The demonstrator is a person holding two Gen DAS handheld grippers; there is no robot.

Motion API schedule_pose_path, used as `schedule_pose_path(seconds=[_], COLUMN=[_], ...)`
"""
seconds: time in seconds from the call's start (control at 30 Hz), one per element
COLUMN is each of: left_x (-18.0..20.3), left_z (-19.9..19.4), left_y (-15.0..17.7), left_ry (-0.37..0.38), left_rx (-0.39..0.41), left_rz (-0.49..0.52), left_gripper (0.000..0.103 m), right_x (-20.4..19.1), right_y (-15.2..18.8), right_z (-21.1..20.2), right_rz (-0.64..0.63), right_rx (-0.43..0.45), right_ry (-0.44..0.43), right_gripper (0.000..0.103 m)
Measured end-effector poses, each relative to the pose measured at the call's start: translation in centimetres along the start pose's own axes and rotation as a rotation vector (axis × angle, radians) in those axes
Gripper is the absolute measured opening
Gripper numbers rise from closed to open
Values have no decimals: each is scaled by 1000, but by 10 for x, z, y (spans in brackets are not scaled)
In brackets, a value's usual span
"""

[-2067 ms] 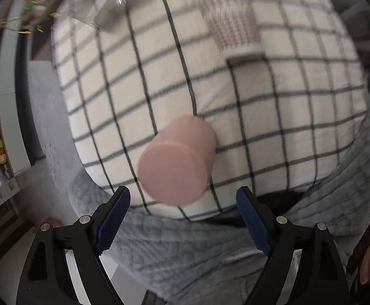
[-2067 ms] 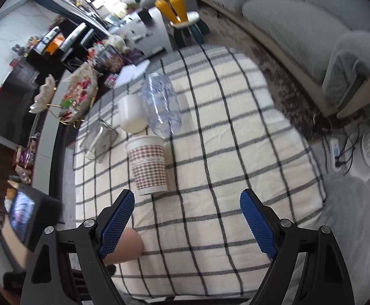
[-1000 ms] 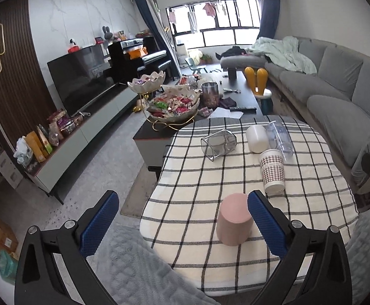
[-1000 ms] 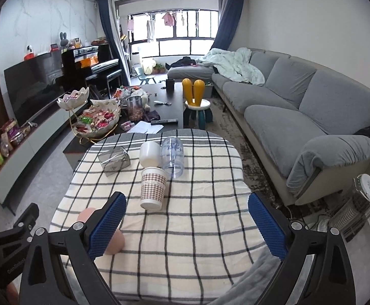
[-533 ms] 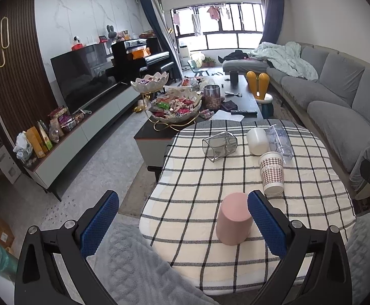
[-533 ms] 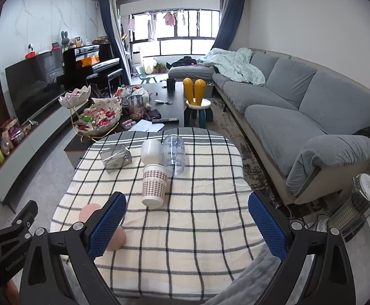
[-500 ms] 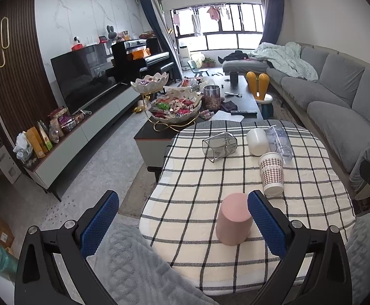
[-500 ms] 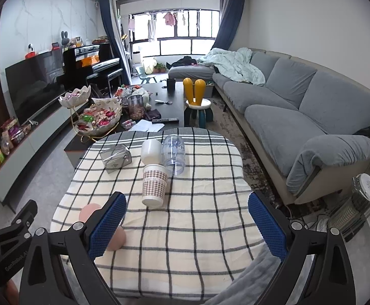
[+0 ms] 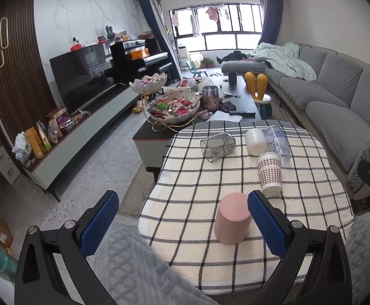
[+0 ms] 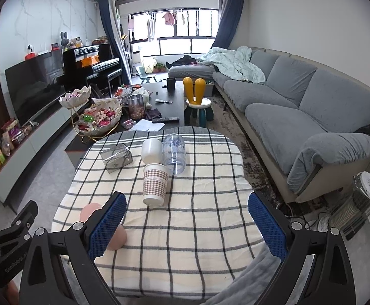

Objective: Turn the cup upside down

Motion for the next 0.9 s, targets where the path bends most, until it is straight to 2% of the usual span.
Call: schedule_pose_path(seconds=[0.9], left_x=[-2], left_z=[-2], left_y=[1], left_ry=[8], left_rx=[-3], left_rz=[0], left_gripper=[103], right_x=[-6], right_y=[1], right_z=[-6], right_rz=[3], right_rx=[0], right_ry=[-10], right_gripper=[97])
Point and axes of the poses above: each gripper's, at about its wrist camera, not at the fingertips, and z roughly the way its jaws point, x to its right, y to its underside, the point moved 4 cm from there along z, roughly the way its jaws point
